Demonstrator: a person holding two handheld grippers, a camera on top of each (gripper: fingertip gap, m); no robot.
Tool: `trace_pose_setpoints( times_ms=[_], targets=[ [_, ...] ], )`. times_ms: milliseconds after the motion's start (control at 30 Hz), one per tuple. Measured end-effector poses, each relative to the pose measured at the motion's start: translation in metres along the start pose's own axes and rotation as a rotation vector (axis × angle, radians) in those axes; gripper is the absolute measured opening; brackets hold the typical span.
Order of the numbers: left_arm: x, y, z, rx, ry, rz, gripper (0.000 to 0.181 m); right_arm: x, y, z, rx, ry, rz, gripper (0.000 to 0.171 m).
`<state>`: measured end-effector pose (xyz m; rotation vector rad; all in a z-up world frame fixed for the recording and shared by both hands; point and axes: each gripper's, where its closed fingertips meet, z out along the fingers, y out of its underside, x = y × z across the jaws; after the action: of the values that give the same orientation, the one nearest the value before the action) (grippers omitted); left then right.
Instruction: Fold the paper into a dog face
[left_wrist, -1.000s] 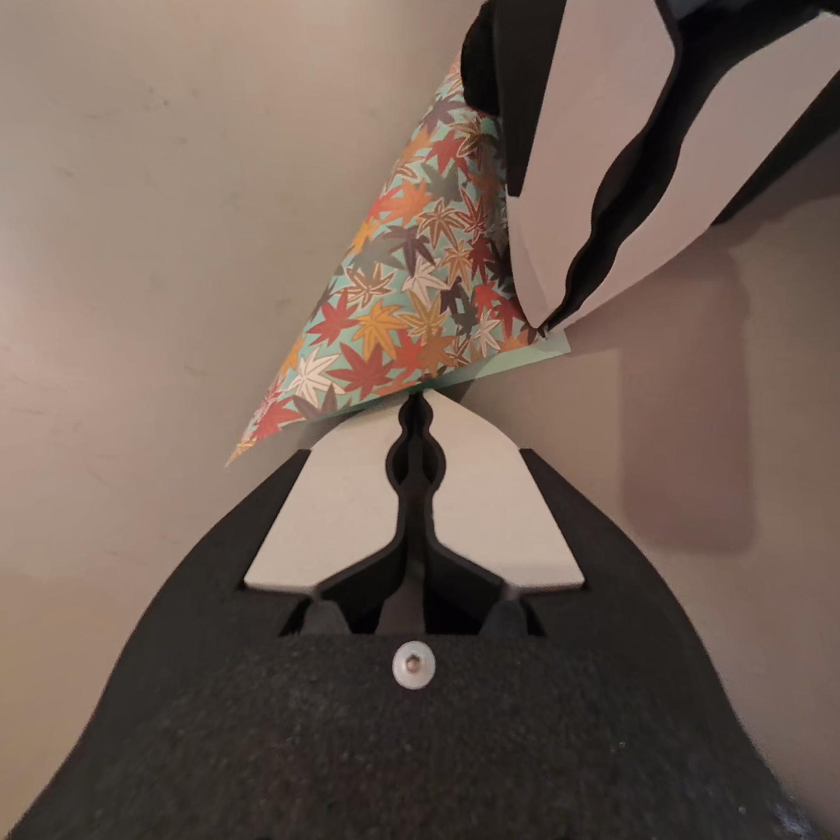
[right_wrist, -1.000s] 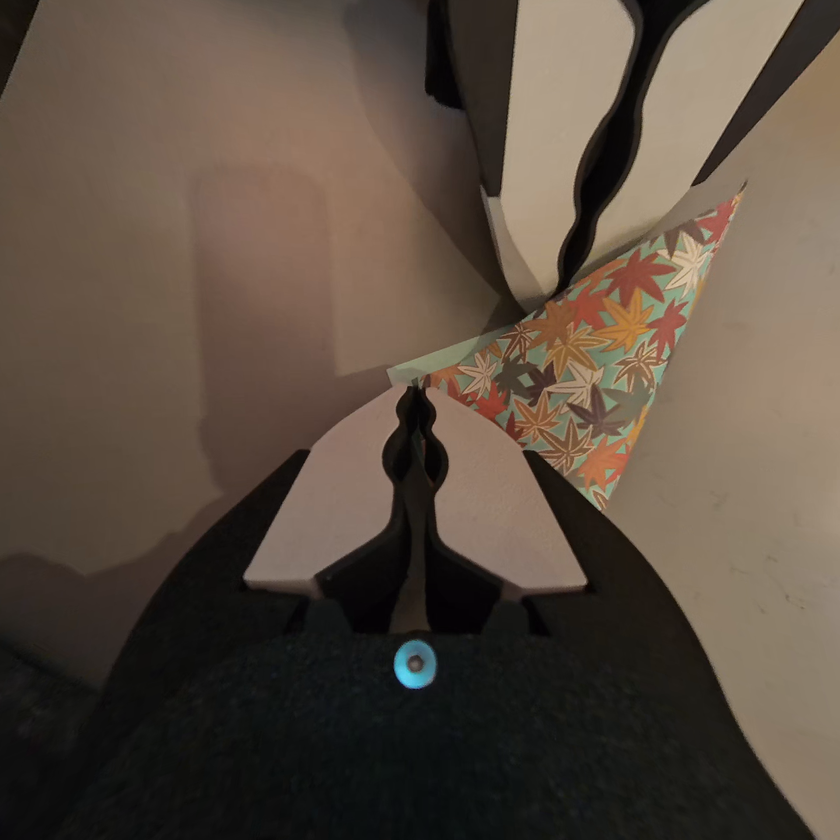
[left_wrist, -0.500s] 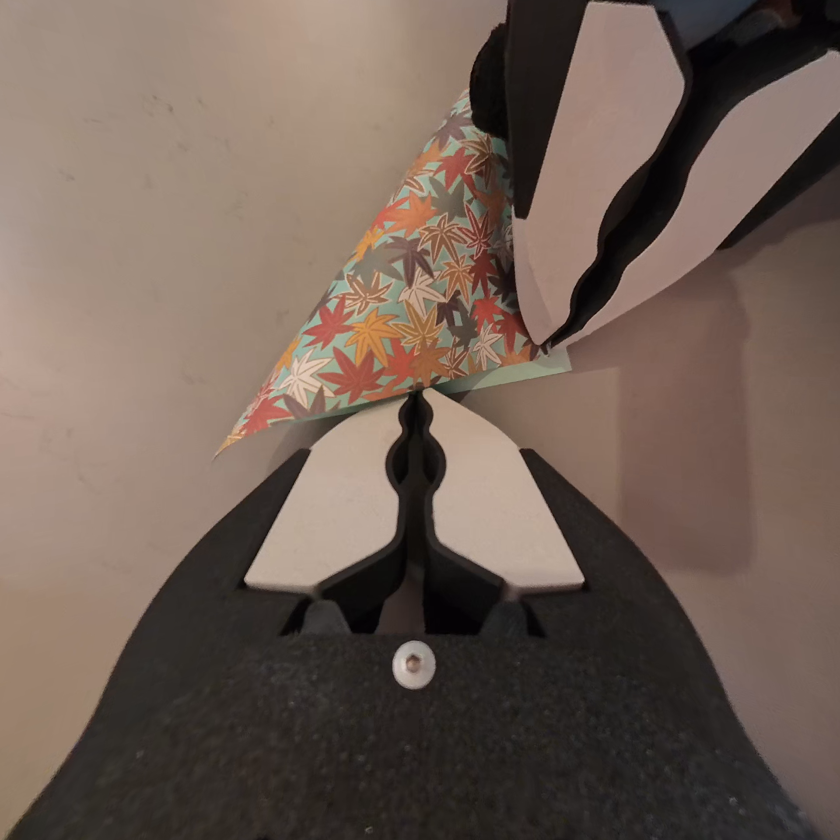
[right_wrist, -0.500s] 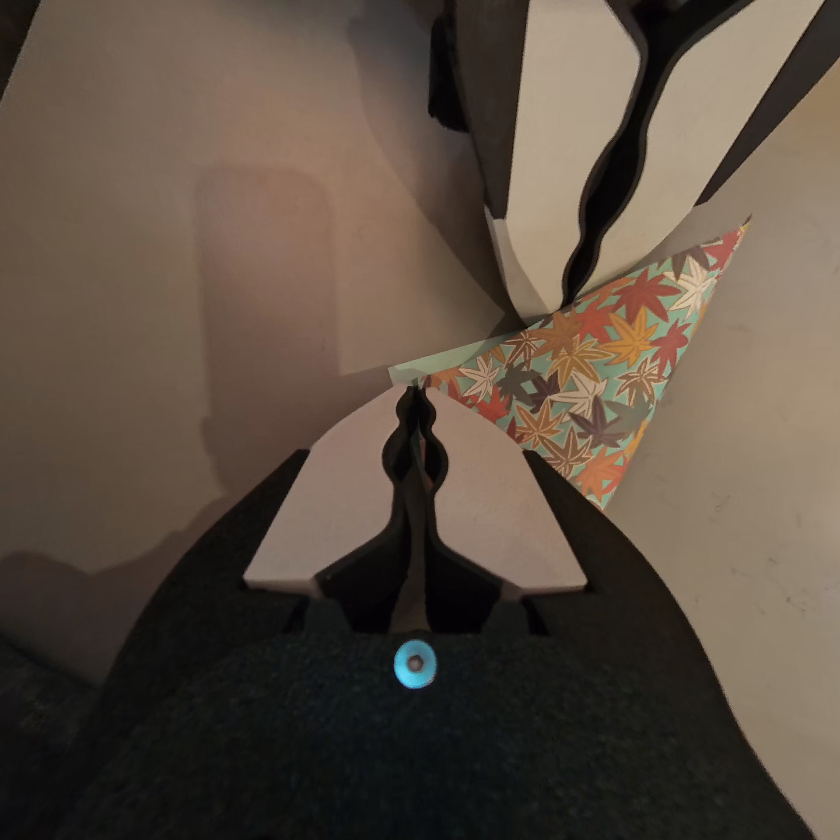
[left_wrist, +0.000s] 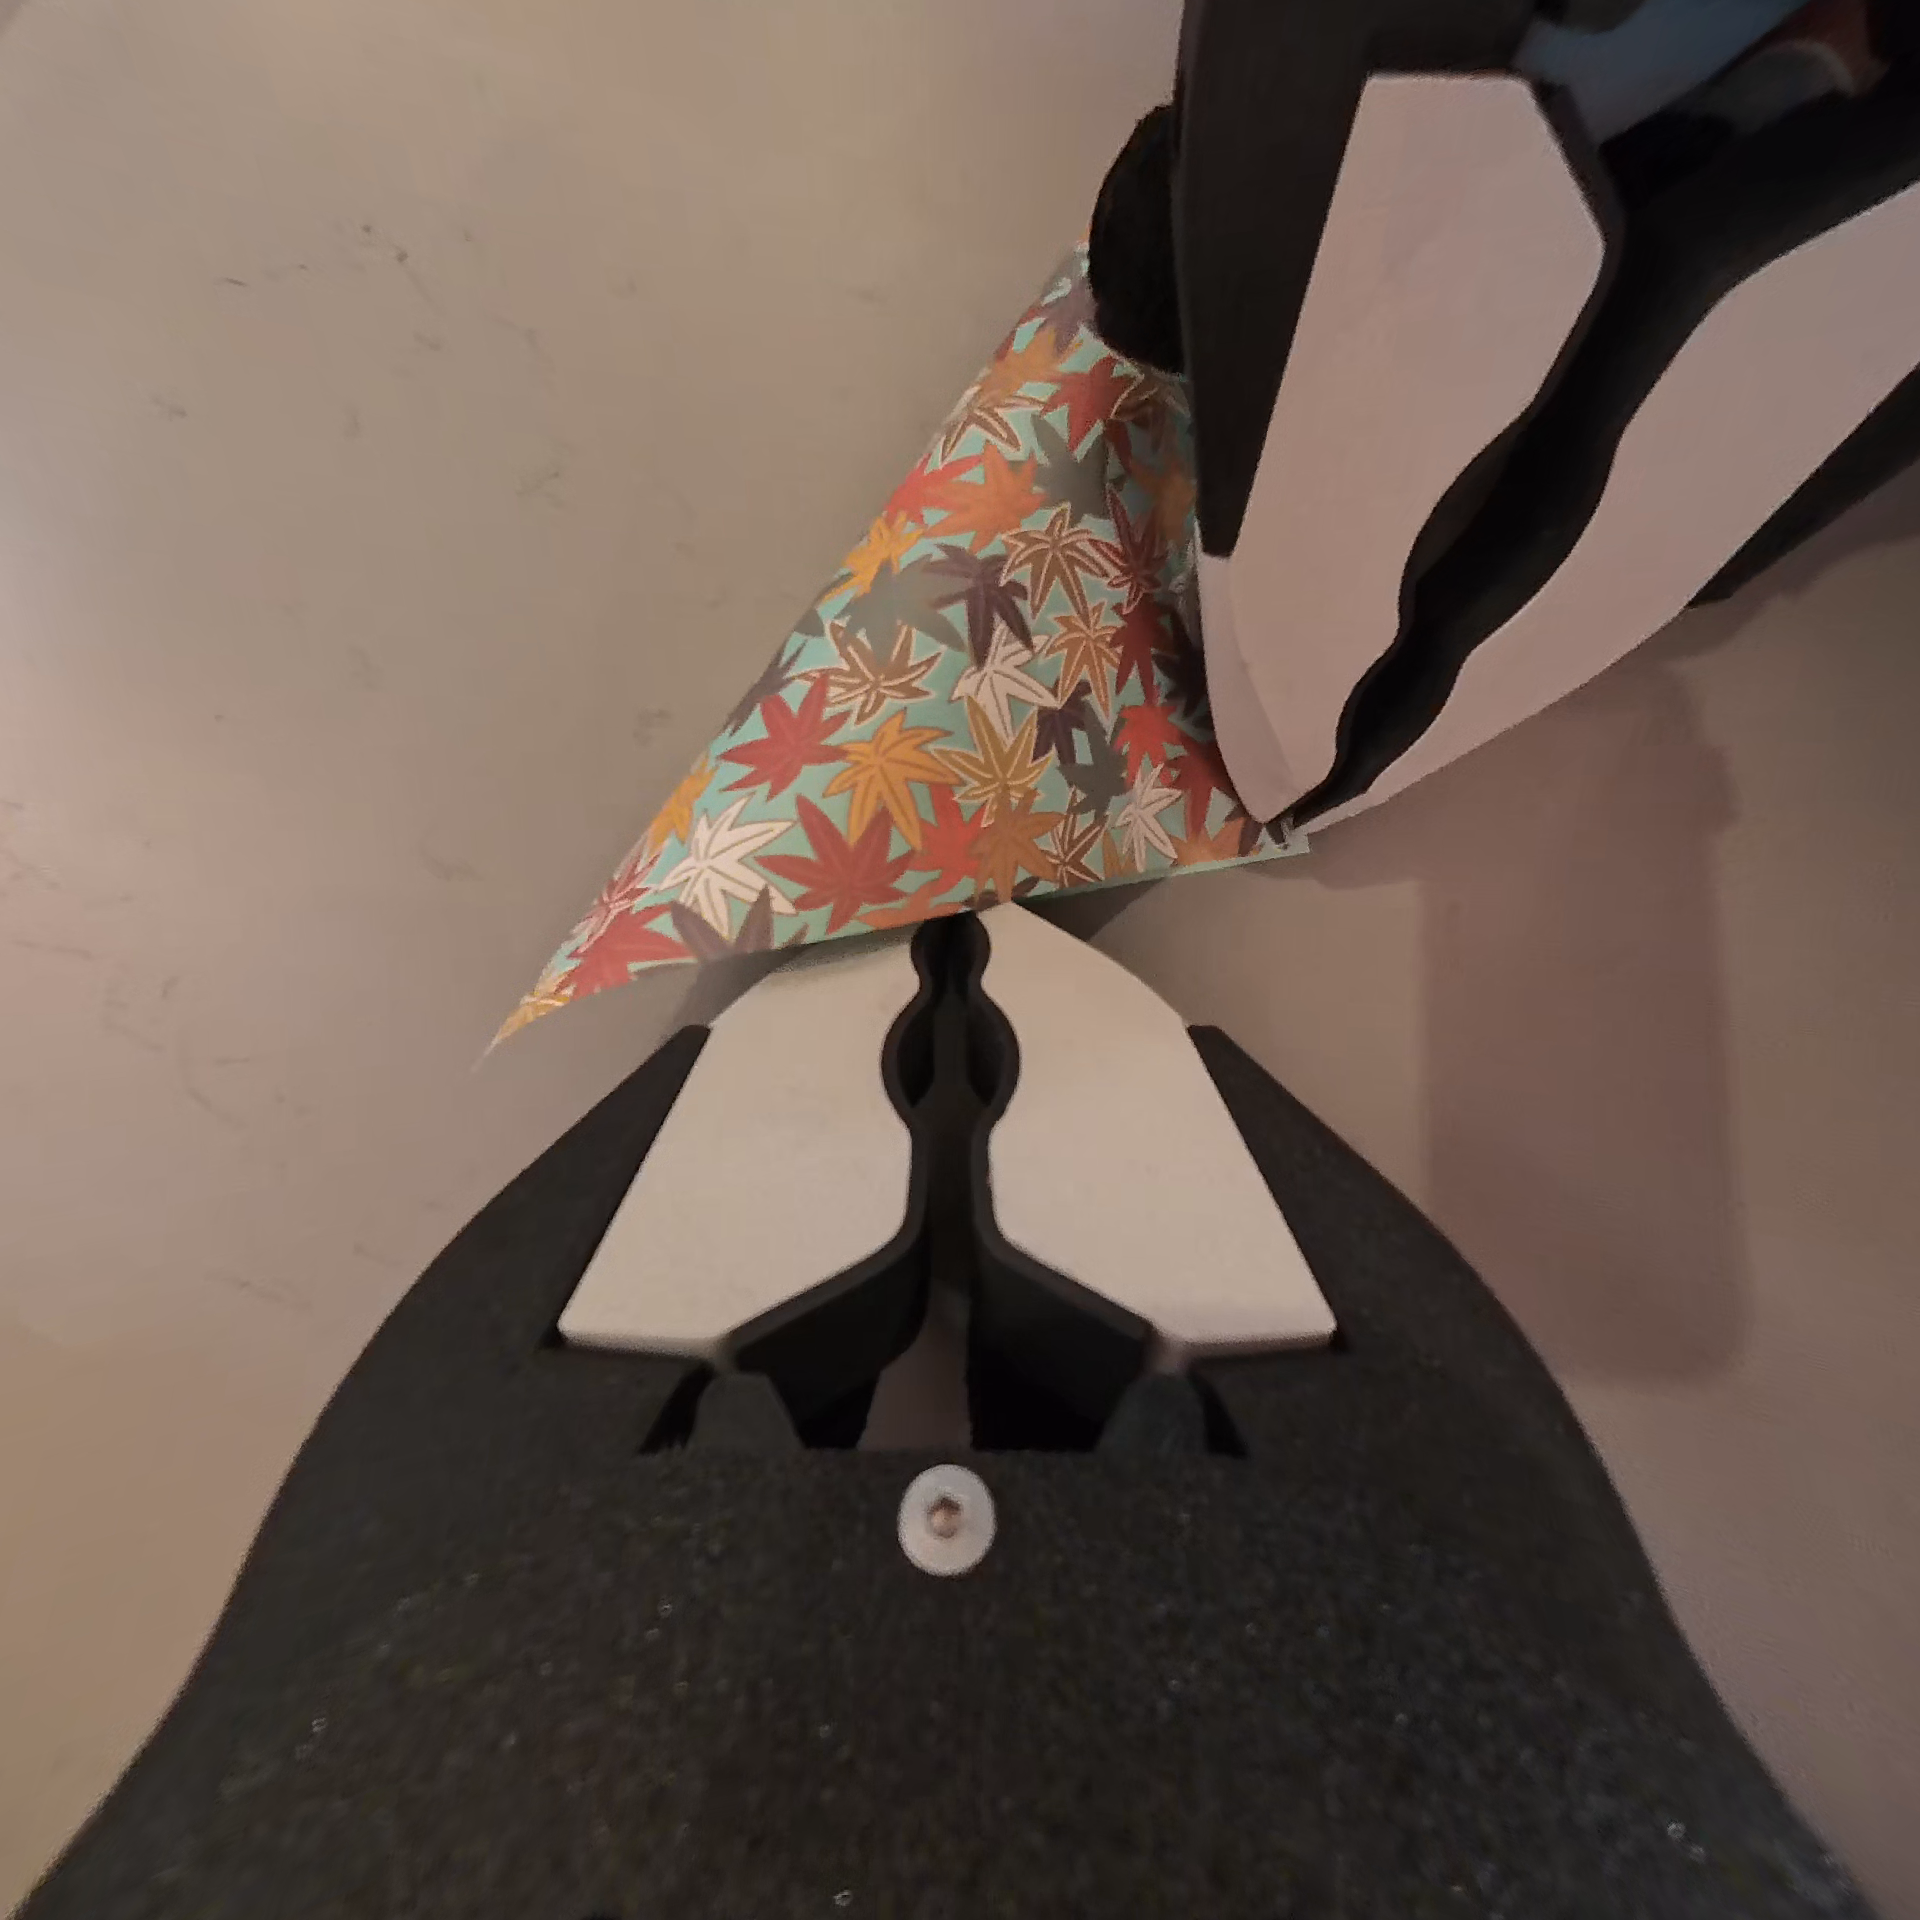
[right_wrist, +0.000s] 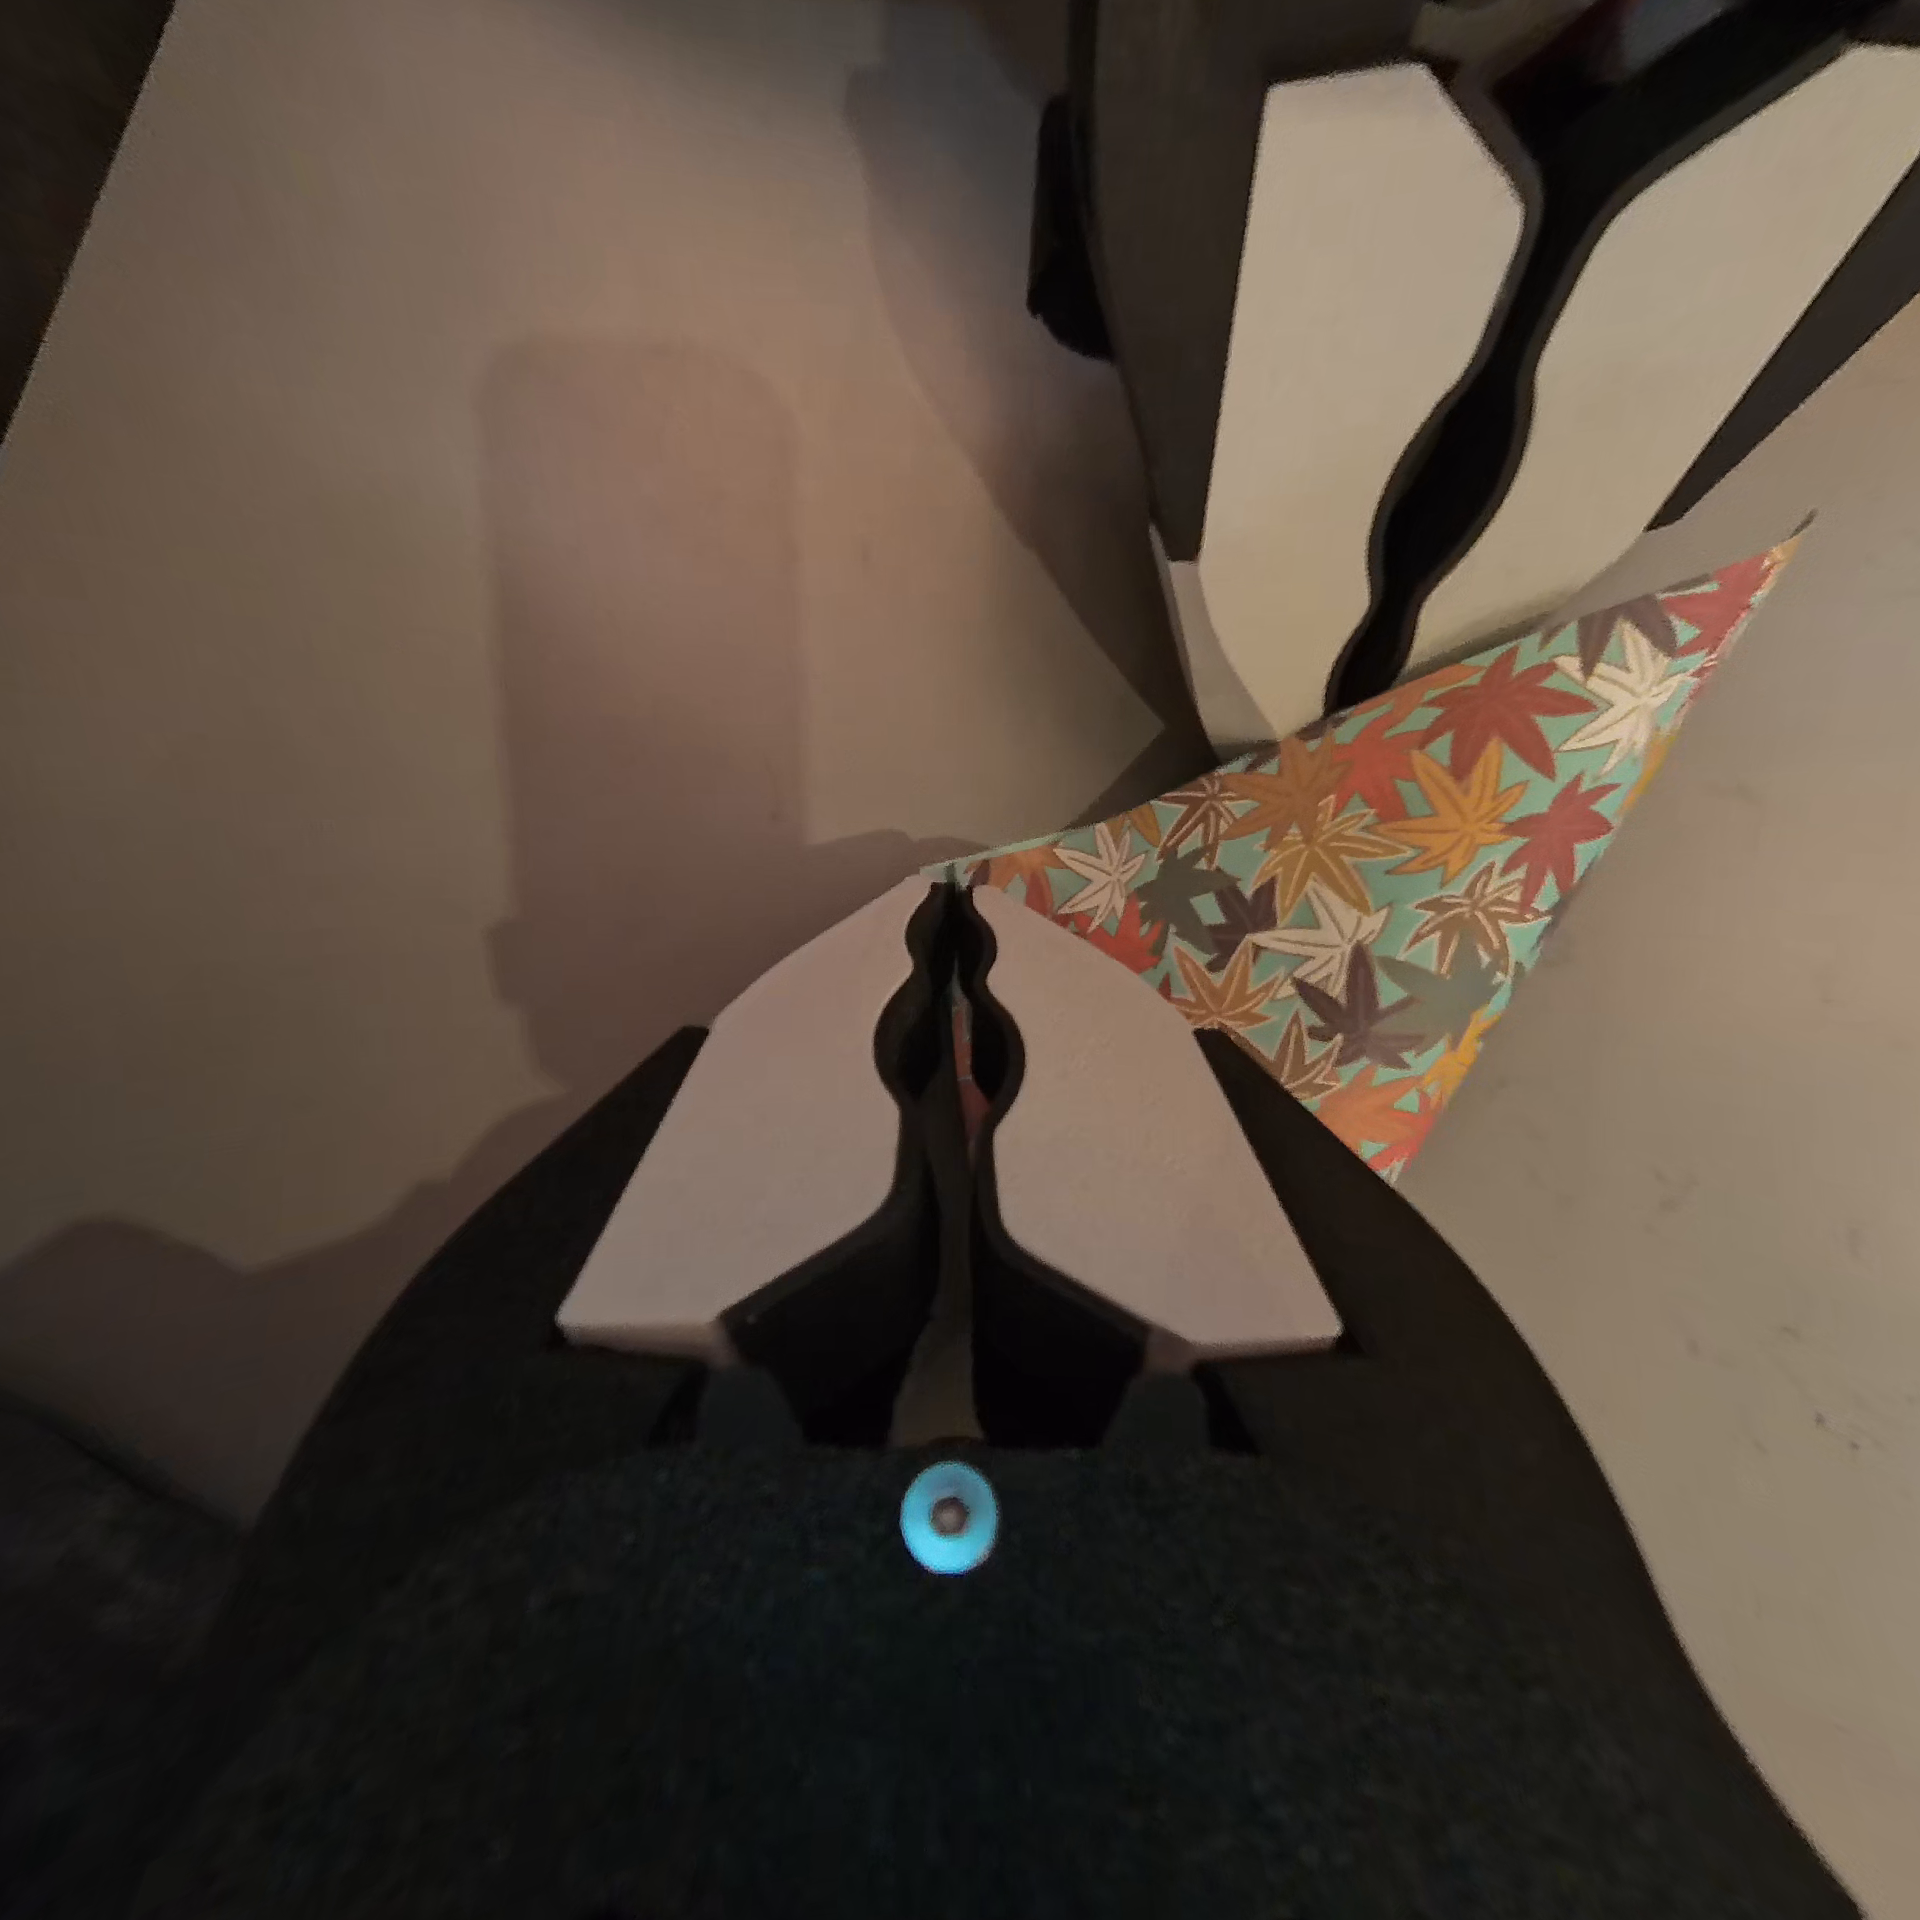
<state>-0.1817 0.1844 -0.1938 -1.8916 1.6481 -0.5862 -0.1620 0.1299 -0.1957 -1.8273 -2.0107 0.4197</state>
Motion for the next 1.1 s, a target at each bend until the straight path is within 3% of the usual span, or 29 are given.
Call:
trace_pose_setpoints(
  times_ms=[567, 1100],
  targets=[
    [0.0007, 0.0002, 0.0001, 0.001, 0.003, -0.001, 0.000, -0.0029, -0.0005, -0.0007, 0.016, -0.042, 0.057, 0.007],
    [0.0021, 0.0004, 0.0002, -0.001, 0.009, 0.000, 0.000, 0.0014, -0.0004, -0.0010, 0.011, -0.027, 0.069, 0.000]
  ],
)
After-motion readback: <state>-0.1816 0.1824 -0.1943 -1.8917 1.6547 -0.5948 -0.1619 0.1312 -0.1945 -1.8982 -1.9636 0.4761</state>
